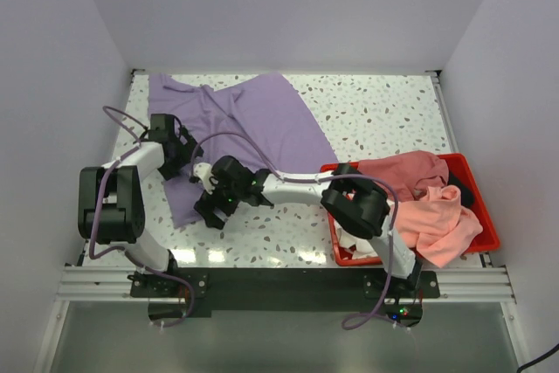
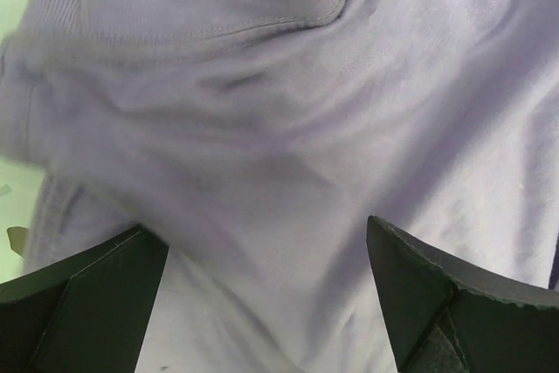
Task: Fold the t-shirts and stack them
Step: Flatten the tshirt out
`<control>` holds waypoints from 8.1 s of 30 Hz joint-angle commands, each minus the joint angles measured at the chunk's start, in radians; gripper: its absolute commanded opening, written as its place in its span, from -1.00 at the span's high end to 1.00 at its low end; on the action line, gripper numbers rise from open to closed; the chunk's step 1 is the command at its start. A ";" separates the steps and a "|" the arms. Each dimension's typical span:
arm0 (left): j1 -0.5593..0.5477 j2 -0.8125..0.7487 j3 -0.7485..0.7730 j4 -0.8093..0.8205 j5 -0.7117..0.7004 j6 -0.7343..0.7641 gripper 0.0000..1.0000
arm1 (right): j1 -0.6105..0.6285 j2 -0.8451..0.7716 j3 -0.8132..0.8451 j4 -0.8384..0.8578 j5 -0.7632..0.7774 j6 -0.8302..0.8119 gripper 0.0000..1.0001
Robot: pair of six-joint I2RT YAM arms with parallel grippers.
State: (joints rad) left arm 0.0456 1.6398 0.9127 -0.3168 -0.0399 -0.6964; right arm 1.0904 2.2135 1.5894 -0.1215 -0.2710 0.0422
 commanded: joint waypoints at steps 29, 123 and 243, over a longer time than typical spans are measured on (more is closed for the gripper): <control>0.076 -0.005 -0.015 -0.136 -0.146 -0.037 -1.00 | -0.322 -0.491 -0.218 -0.259 0.268 0.245 -0.98; 0.197 0.947 1.304 -0.174 0.126 0.216 -1.00 | -0.801 0.479 0.802 -0.449 0.101 0.186 -0.98; 0.464 -0.457 -0.176 -0.145 -0.186 -0.232 1.00 | -0.259 -0.393 -0.329 -0.543 0.444 0.009 -0.79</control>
State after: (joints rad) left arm 0.4980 1.2160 0.7330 -0.4686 -0.2394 -0.9249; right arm 0.8303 1.8530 1.2575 -0.6544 0.0734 0.0521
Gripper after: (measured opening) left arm 0.027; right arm 0.905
